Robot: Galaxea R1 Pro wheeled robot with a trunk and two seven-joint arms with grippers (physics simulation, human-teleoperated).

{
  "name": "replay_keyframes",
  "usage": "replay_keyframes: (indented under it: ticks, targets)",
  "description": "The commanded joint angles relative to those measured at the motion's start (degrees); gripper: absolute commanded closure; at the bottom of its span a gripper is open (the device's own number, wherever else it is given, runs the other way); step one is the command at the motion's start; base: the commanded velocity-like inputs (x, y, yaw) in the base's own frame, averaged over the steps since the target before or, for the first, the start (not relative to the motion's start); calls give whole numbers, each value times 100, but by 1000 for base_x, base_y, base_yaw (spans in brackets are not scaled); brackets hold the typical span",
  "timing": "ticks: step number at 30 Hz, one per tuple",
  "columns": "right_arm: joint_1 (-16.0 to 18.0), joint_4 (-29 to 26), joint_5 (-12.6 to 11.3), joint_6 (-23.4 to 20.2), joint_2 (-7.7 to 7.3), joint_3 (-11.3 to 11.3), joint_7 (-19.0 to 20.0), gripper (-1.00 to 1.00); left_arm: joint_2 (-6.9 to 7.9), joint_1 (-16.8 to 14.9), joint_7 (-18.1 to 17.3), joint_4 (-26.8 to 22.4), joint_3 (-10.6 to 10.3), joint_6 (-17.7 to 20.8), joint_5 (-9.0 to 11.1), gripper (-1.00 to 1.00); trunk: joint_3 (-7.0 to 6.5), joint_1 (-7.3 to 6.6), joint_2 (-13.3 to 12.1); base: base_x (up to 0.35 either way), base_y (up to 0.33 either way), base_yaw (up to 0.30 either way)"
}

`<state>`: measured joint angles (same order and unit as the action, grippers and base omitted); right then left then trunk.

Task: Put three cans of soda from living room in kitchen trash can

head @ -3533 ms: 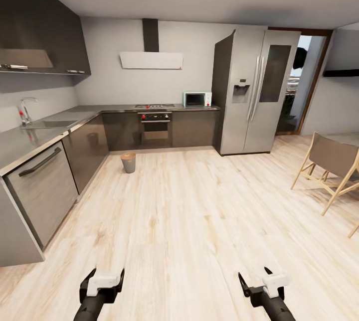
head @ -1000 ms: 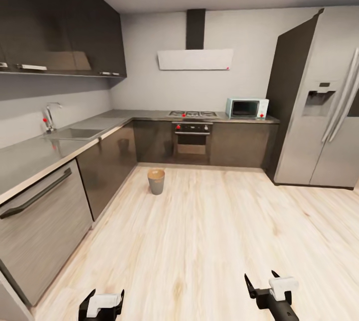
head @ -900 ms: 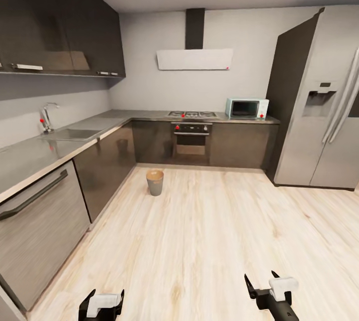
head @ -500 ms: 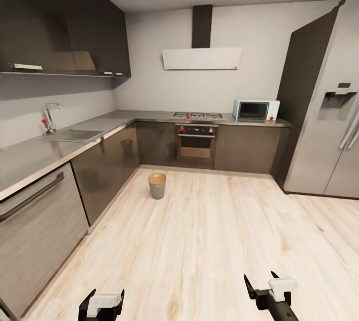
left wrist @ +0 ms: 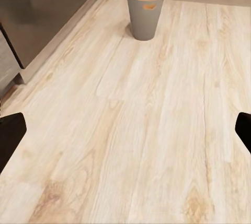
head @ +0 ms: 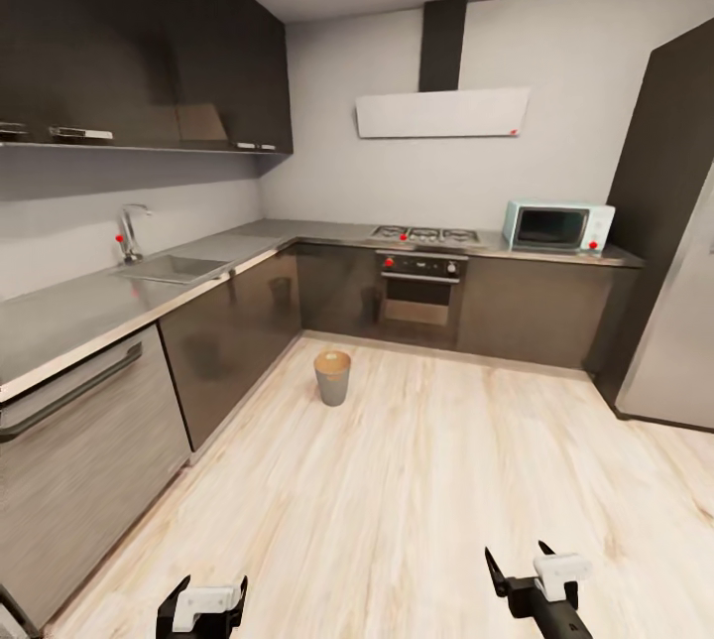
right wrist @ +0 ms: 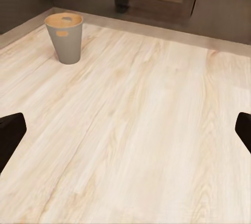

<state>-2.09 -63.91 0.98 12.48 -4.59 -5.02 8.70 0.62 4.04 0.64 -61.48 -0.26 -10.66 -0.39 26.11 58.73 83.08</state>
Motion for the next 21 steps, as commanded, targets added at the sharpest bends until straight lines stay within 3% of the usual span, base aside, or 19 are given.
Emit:
replay_keyframes:
  ticks: [1, 21]
  targets:
    - [0, 2, 0, 0, 0, 0, 0, -100, 0, 0, 0, -1, 0, -1, 1, -100, 0, 0, 0, 270, -217, 243]
    - [0, 32, -1, 0, 2, 11, -3, -100, -2, 0, -2, 4, 0, 1, -5, -100, -36, 0, 0, 270, -218, 243]
